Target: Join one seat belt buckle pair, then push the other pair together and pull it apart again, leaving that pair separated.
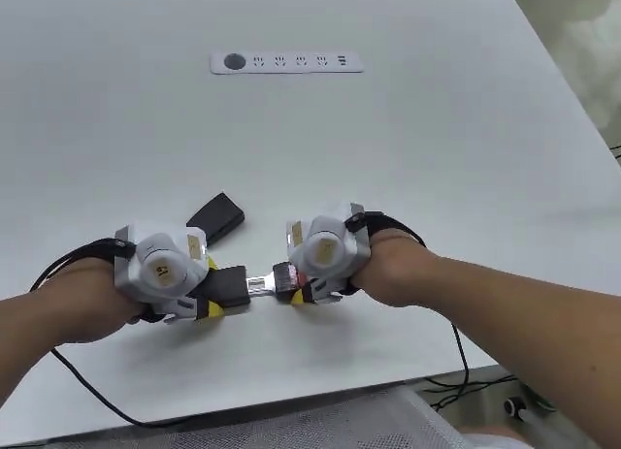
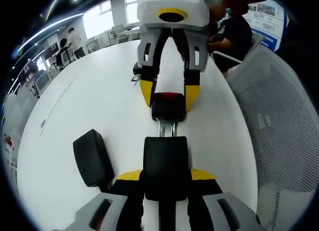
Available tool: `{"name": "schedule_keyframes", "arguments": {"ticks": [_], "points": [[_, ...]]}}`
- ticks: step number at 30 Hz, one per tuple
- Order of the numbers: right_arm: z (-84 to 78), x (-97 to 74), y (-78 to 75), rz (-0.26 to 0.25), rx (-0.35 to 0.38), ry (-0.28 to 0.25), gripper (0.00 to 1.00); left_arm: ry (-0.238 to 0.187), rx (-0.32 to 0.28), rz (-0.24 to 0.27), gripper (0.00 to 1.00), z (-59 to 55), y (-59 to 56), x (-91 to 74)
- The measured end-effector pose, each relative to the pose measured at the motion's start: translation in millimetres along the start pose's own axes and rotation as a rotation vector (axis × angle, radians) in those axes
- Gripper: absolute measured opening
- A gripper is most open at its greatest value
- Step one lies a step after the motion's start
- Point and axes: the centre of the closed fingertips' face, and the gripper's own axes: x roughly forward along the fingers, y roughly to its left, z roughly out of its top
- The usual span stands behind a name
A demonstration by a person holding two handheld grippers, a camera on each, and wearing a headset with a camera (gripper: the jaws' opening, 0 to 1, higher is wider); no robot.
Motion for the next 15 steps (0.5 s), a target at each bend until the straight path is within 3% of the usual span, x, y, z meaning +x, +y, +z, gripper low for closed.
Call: {"name": "schedule_keyframes", "arguments": {"ticks": [15], "points": [[5.9,6.4,-1.3,0.008,-0.022,-0.012,0.35,0.004,0.011,0.003,0.34,-0.2,-0.5,-1.2]]}}
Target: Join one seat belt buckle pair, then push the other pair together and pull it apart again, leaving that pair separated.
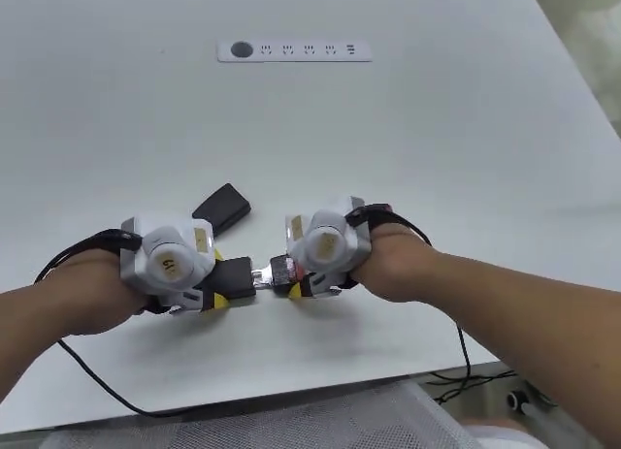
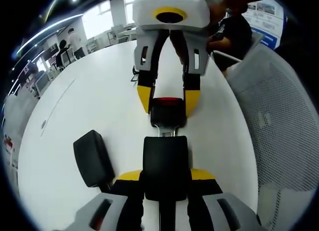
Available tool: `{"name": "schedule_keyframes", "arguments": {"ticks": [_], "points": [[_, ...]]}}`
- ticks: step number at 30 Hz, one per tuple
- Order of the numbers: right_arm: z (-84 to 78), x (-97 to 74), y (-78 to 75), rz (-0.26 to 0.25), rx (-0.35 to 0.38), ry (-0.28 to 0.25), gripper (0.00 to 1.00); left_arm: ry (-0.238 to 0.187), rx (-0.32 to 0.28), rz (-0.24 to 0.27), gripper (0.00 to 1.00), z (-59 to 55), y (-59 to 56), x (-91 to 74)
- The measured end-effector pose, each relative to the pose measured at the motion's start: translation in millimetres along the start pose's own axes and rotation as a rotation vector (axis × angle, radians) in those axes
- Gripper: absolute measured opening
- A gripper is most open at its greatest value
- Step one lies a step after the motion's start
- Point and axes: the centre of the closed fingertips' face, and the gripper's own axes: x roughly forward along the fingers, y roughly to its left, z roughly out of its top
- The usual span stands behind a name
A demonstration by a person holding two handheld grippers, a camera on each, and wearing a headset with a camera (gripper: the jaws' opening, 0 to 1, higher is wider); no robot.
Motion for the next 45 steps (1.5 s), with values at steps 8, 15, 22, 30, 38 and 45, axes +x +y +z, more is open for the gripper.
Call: {"name": "schedule_keyframes", "arguments": {"ticks": [8,15,22,30,38,45], "points": [[4.1,0.4,-0.7,0.009,-0.026,0.003,0.34,0.004,0.01,-0.019,0.34,1.0,-0.1,0.5],[7.0,2.1,-2.3,0.013,-0.022,0.0,0.34,0.002,0.009,-0.018,0.34,0.8,0.2,0.7],[16.4,5.5,-0.3,0.007,-0.015,-0.02,0.33,-0.004,0.011,-0.02,0.34,1.3,-0.4,0.5],[20.3,5.2,1.7,0.013,0.002,-0.044,0.33,-0.004,0.013,-0.02,0.34,-0.3,-0.8,1.1],[19.3,9.7,0.6,0.017,-0.003,-0.035,0.33,0.006,0.014,-0.021,0.34,-0.6,0.2,3.8],[18.4,9.0,0.5,0.018,0.004,-0.034,0.34,-0.004,0.008,-0.015,0.34,1.9,0.1,2.8]]}}
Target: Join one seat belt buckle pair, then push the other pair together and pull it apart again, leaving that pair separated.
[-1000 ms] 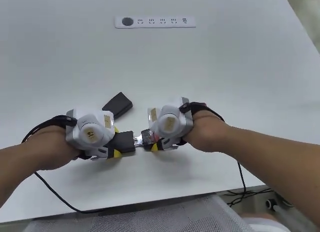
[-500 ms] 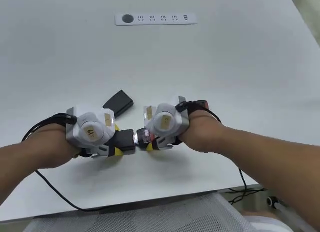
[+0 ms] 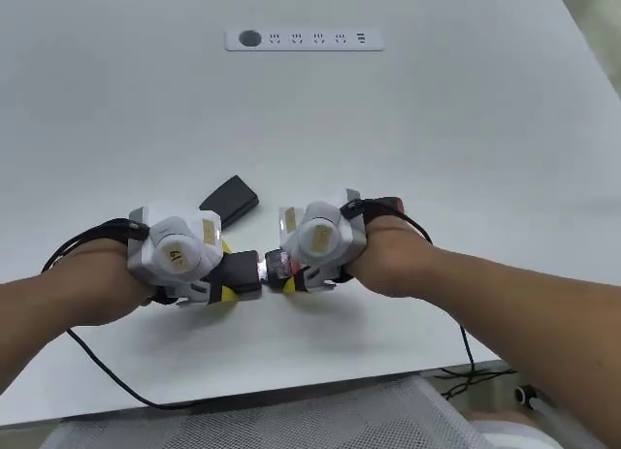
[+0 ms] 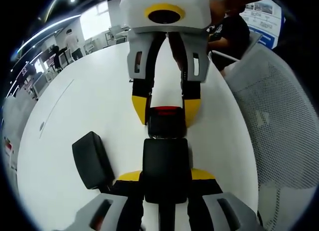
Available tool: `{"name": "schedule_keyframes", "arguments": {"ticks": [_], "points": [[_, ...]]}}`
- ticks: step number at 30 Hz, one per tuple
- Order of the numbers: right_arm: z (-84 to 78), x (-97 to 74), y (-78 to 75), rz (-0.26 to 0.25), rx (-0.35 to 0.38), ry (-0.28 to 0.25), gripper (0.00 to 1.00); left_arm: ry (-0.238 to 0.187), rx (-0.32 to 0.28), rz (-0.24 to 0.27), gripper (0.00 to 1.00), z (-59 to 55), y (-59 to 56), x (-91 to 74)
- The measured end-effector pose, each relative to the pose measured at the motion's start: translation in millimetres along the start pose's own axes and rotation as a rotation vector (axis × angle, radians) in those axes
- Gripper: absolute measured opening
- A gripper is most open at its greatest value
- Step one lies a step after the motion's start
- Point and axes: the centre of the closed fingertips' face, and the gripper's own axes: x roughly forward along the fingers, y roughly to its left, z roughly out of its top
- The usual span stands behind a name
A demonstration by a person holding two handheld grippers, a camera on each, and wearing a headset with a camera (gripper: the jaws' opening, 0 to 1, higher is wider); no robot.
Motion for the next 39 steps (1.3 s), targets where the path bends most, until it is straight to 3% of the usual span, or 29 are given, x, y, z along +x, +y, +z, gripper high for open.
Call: {"name": "schedule_keyframes", "arguments": {"ticks": [7,23,28,33,39], "points": [[-0.1,-0.2,0.4,-0.006,0.002,-0.008,0.34,0.01,-0.003,-0.001,0.34,-0.6,0.7,0.8],[-1.9,-3.3,0.4,0.0,-0.028,-0.019,0.33,-0.012,-0.015,-0.006,0.34,1.0,0.2,-2.9],[-1.6,-2.9,0.2,0.008,-0.007,-0.015,0.34,0.018,-0.004,-0.018,0.35,3.1,-0.6,-3.9],[-1.4,-2.9,-0.6,0.021,-0.002,-0.024,0.35,0.015,-0.014,-0.015,0.35,3.2,-1.0,-5.2],[-0.7,0.2,1.5,0.028,-0.004,-0.018,0.39,0.017,0.027,-0.006,0.37,5.1,-1.0,-6.0]]}}
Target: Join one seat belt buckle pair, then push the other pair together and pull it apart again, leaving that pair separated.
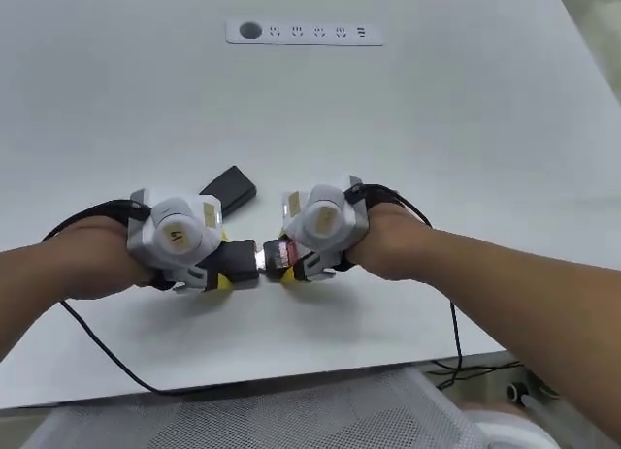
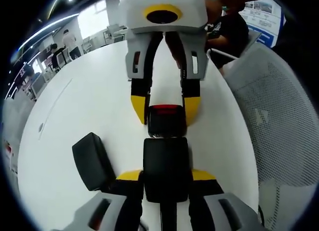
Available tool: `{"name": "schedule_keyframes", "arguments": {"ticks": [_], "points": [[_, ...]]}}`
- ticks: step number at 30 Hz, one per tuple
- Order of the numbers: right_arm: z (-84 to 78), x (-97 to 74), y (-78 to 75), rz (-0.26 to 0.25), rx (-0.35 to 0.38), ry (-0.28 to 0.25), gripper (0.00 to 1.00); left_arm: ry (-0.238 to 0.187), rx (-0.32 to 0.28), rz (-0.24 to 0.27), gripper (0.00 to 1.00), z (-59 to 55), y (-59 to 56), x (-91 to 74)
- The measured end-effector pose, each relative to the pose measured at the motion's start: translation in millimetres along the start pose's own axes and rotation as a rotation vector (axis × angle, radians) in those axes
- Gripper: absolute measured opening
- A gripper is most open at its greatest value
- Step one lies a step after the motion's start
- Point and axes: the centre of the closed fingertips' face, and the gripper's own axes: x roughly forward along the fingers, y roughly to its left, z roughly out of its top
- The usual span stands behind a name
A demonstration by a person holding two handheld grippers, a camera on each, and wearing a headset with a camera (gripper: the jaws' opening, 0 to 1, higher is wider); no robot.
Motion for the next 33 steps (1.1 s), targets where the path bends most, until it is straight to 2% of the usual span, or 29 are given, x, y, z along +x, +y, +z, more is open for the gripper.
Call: {"name": "schedule_keyframes", "arguments": {"ticks": [2,7,12,14,18,22,26,28,30,33], "points": [[3.3,0.4,0.7,-0.007,-0.008,-0.002,0.4,0.003,-0.046,-0.007,0.36,-1.4,-2.0,-0.1],[8.6,-3.5,3.3,-0.01,-0.015,-0.005,0.39,0.013,-0.045,0.027,0.41,-0.7,3.5,-3.6],[7.7,-14.5,-1.1,-0.031,-0.015,-0.006,0.39,-0.002,-0.048,0.052,0.42,8.8,6.1,-13.8],[7.1,-21.6,-3.4,-0.04,-0.01,-0.008,0.38,-0.032,-0.068,0.063,0.43,18.0,9.6,-20.5],[6.8,-32.9,-7.1,-0.058,-0.008,-0.01,0.38,-0.05,-0.065,0.111,0.45,28.1,22.5,-28.9],[5.2,-39.1,-11.0,-0.072,-0.012,-0.01,0.38,-0.07,-0.094,0.142,0.44,35.5,36.8,-34.5],[-4.4,-46.2,-16.0,-0.084,-0.012,-0.003,0.38,-0.066,-0.118,0.198,0.44,34.2,59.2,-37.9],[-12.6,-48.8,-19.8,-0.09,-0.008,0.005,0.38,-0.063,-0.134,0.237,0.48,32.2,71.4,-39.7],[-20.9,-53.0,-23.6,-0.095,-0.001,0.013,0.38,-0.066,-0.163,0.245,0.48,30.4,79.0,-40.0],[-34.8,-59.7,-31.5,-0.111,0.014,0.027,0.38,-0.05,-0.16,0.248,0.48,24.7,86.7,-37.0]]}}
